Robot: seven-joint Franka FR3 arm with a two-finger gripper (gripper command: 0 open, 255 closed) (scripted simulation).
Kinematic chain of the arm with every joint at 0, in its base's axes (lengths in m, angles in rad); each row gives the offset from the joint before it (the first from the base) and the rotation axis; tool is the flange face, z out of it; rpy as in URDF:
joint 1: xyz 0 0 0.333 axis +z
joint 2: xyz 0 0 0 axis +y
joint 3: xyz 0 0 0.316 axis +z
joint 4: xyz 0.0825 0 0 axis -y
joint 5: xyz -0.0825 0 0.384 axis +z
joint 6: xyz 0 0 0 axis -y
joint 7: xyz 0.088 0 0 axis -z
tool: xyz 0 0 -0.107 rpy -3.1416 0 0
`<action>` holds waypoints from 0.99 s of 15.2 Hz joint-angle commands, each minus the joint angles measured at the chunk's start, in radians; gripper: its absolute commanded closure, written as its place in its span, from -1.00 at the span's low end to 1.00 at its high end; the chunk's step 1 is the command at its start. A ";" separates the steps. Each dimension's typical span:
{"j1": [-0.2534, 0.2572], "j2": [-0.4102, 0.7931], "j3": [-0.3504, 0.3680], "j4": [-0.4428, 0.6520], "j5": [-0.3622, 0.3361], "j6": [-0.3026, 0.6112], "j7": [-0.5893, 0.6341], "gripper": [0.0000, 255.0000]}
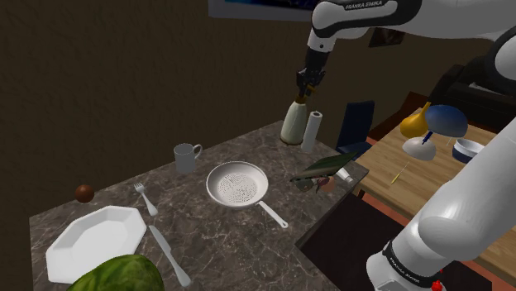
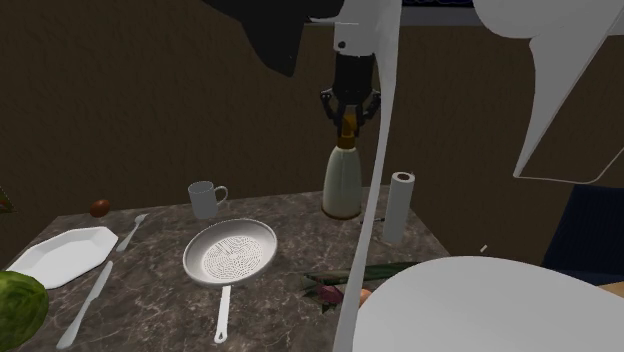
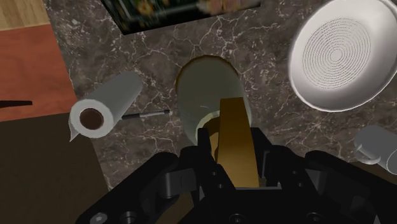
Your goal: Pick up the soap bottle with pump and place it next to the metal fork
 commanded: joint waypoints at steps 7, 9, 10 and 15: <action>0.000 0.007 0.000 0.115 0.001 -0.108 0.002 1.00; 0.000 0.011 0.000 0.147 0.001 -0.136 0.002 1.00; 0.000 0.014 0.000 0.164 0.002 -0.150 0.002 1.00; -0.001 0.031 -0.001 0.253 0.004 -0.222 0.001 1.00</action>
